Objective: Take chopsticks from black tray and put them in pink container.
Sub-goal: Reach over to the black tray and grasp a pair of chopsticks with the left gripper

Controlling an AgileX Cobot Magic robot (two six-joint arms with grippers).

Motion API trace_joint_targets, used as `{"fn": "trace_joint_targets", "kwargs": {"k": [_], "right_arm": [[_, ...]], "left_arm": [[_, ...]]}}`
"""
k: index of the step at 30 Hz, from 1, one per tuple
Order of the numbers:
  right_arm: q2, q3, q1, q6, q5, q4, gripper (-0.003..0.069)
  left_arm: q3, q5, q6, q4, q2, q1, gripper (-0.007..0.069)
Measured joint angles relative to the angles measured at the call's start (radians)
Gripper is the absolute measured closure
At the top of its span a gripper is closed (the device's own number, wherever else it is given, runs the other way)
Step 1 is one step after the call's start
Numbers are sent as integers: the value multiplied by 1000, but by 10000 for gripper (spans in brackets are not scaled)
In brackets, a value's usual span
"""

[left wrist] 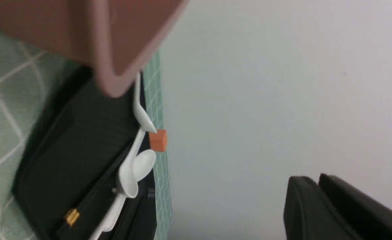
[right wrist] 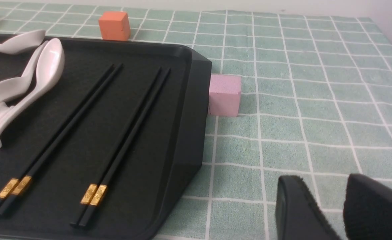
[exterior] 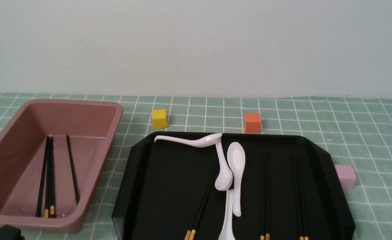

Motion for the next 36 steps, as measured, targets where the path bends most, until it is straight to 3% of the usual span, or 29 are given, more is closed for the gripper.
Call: {"fn": "trace_joint_targets", "kwargs": {"k": [2, 7, 12, 14, 19, 28, 31, 36], "right_arm": [[0, 0, 0, 0, 0, 0, 419], [0, 0, 0, 0, 0, 0, 419], [0, 0, 0, 0, 0, 0, 419], [0, 0, 0, 0, 0, 0, 419], [0, 0, 0, 0, 0, 0, 419], [0, 0, 0, 0, 0, 0, 419], [0, 0, 0, 0, 0, 0, 419], [0, 0, 0, 0, 0, 0, 419]], "left_arm": [[-87, 77, 105, 6, 48, 0, 635], [-349, 415, 353, 99, 309, 0, 637], [-614, 834, 483, 285, 688, 0, 637], [-682, 914, 510, 344, 825, 0, 637], [-761, 928, 556, 391, 1038, 0, 637], [-767, 927, 562, 296, 1172, -13, 637], [-768, 918, 528, 312, 1174, -77, 637], [-817, 811, 374, 410, 1220, -350, 631]]}}
